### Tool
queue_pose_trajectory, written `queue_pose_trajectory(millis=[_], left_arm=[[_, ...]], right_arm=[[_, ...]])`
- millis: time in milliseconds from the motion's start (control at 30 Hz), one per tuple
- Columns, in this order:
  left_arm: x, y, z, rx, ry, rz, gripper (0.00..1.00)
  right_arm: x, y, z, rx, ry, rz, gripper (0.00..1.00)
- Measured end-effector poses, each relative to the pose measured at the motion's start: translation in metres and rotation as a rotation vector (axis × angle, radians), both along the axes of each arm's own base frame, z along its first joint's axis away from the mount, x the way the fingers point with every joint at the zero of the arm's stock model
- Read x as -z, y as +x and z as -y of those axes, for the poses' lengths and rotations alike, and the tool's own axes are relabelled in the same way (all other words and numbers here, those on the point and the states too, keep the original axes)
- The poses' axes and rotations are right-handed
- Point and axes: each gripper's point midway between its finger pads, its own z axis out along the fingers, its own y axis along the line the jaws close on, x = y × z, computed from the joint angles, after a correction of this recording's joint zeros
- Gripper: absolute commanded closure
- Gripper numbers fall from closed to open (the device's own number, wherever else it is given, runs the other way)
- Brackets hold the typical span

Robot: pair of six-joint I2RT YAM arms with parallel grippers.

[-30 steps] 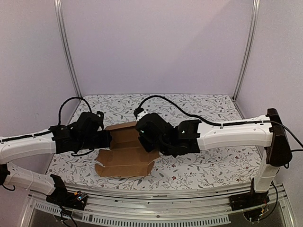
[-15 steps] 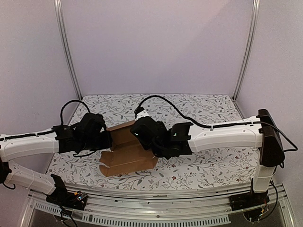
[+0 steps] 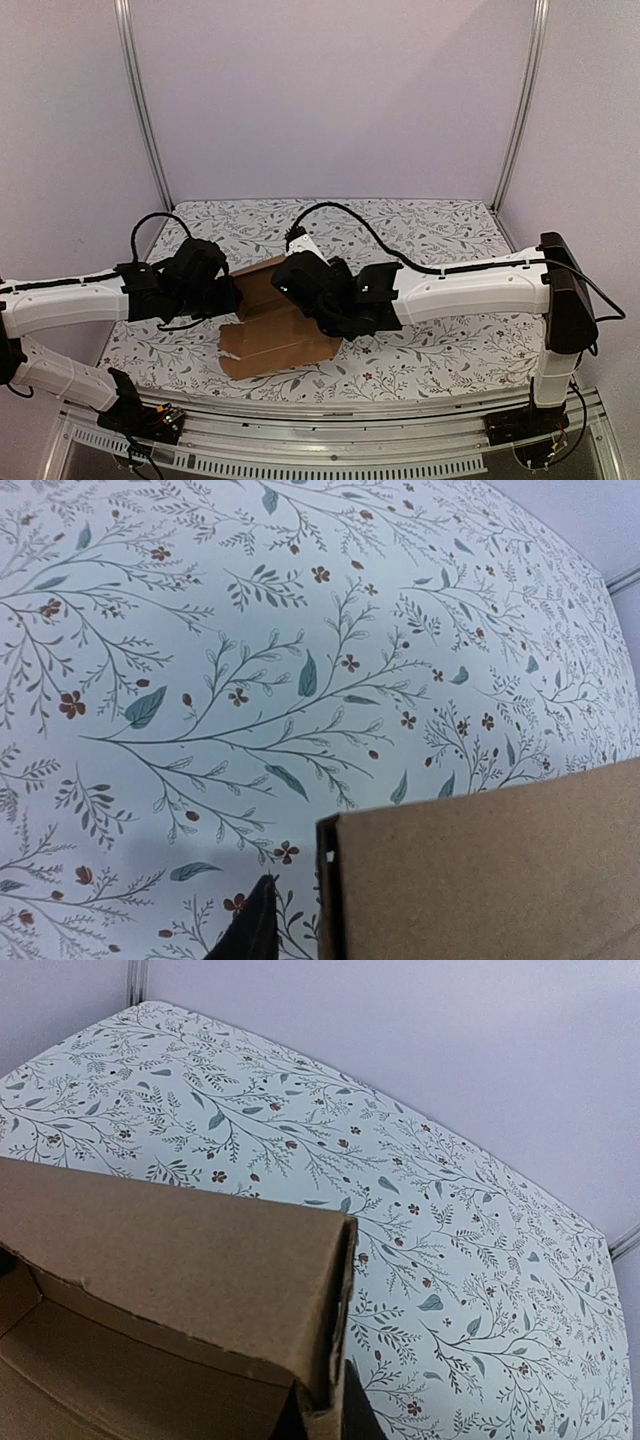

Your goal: Fold the paper box

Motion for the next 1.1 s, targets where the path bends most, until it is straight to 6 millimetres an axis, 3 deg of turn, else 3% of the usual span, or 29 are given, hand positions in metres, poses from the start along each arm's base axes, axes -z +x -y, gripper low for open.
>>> queue_pose_trajectory(millis=[367,700,767,1000,1100], left_arm=[[-0.001,-0.003,0.000,0.018,0.000,-0.006,0.49],[-0.048,-0.014,0.006,0.134,-0.083,0.107,0.39],[-0.056,-0.018,0.005,0.168,-0.088,0.132,0.37],[-0.080,-0.032,-0.004,0.251,-0.079,0.208,0.38],[-0.084,-0.033,-0.008,0.263,-0.064,0.223,0.40]], right_arm=[[-0.002,0.002,0.003,0.015,-0.007,0.016,1.00],[0.002,0.016,0.007,0.011,-0.008,-0.007,1.00],[0.008,0.021,0.008,0.000,-0.008,-0.020,1.00],[0.062,0.028,0.023,-0.090,-0.075,-0.117,1.00],[0.077,0.027,0.028,-0.147,-0.061,-0.135,1.00]])
